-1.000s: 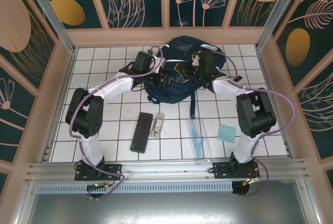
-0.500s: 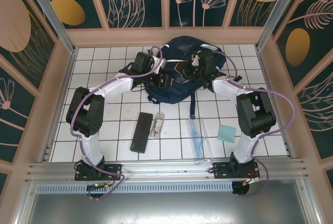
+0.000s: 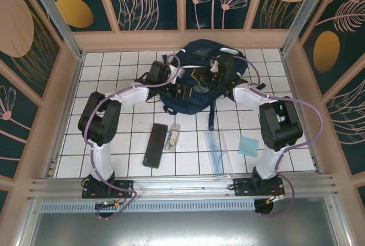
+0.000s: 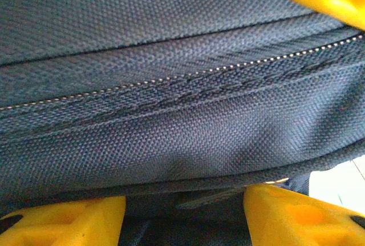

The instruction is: Pack books, pencil case, and school supplies into a backpack

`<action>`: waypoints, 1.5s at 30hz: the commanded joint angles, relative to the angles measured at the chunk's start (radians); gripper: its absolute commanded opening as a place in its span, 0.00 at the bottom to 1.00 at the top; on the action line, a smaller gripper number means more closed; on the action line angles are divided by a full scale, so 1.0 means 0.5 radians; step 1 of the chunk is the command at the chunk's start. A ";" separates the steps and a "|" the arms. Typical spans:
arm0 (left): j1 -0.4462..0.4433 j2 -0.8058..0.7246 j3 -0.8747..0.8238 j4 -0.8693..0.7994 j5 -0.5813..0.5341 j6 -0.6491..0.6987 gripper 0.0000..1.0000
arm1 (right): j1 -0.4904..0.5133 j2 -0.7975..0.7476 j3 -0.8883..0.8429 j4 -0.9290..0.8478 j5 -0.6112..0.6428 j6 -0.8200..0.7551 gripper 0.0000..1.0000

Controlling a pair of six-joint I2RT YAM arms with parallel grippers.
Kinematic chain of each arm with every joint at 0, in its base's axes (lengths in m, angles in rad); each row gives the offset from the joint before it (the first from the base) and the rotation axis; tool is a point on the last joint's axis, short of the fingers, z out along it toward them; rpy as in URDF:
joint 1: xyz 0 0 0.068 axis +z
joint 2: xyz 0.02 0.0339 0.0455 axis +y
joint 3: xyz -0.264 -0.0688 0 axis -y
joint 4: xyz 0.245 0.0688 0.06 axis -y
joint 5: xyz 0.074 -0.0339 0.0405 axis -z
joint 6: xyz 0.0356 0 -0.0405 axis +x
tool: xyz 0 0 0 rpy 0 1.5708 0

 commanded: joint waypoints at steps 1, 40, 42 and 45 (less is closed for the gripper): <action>-0.011 0.031 -0.017 0.319 0.076 0.009 0.58 | 0.028 -0.023 0.083 0.398 -0.316 0.087 0.00; -0.013 -0.169 -0.208 0.667 0.461 -0.343 0.24 | -0.061 -0.078 -0.044 0.277 -0.182 -0.047 0.00; -0.013 -0.151 -0.200 0.676 0.452 -0.358 0.22 | -0.062 -0.076 -0.044 0.268 -0.178 -0.055 0.00; -0.012 -0.152 -0.207 0.665 0.380 -0.355 0.10 | -0.063 -0.076 -0.045 0.265 -0.173 -0.055 0.00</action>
